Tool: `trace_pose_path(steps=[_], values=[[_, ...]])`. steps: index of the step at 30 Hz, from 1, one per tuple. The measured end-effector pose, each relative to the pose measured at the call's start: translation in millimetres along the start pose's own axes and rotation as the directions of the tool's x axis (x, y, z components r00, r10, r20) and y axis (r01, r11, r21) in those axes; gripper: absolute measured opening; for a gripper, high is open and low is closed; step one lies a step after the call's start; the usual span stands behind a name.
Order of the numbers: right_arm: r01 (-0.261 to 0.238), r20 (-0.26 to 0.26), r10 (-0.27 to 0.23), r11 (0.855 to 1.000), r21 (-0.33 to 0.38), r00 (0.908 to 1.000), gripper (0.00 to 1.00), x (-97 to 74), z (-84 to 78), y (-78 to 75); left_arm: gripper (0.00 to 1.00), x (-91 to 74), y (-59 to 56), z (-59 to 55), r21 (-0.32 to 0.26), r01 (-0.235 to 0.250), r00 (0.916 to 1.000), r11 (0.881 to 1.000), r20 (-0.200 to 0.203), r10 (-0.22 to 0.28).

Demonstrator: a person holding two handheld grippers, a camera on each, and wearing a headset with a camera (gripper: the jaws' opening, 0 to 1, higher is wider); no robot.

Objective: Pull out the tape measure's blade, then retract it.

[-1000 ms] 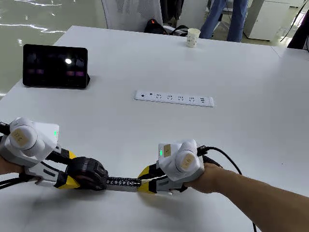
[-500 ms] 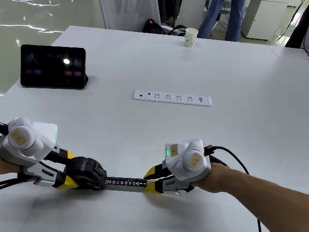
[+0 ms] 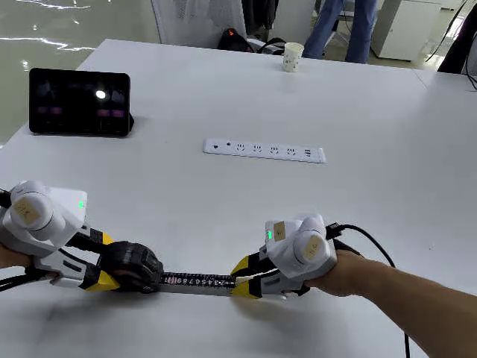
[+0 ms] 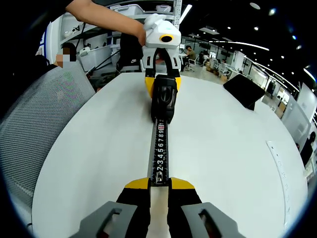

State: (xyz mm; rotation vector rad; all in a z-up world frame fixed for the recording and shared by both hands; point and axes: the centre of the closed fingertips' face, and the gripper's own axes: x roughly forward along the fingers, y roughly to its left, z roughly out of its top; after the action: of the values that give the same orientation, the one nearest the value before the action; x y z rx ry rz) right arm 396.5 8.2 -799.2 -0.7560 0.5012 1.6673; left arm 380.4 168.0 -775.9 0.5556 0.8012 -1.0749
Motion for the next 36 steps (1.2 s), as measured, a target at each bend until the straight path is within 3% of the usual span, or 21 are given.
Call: trace_pose_path(steps=[19,36], values=[[0.001,-0.012,-0.001,1.0,0.023,0.9999,0.09,-13.8,-14.8,2.9,0.26,0.5,0.2,-0.5,0.002,0.0,1.0,1.0,-0.005,0.0],[0.022,-0.037,-0.021,0.999,0.038,0.9991,0.09,-37.0,-37.2,4.2,0.26,0.5,-0.4,0.0,0.001,-0.002,1.0,1.0,-0.008,0.002]])
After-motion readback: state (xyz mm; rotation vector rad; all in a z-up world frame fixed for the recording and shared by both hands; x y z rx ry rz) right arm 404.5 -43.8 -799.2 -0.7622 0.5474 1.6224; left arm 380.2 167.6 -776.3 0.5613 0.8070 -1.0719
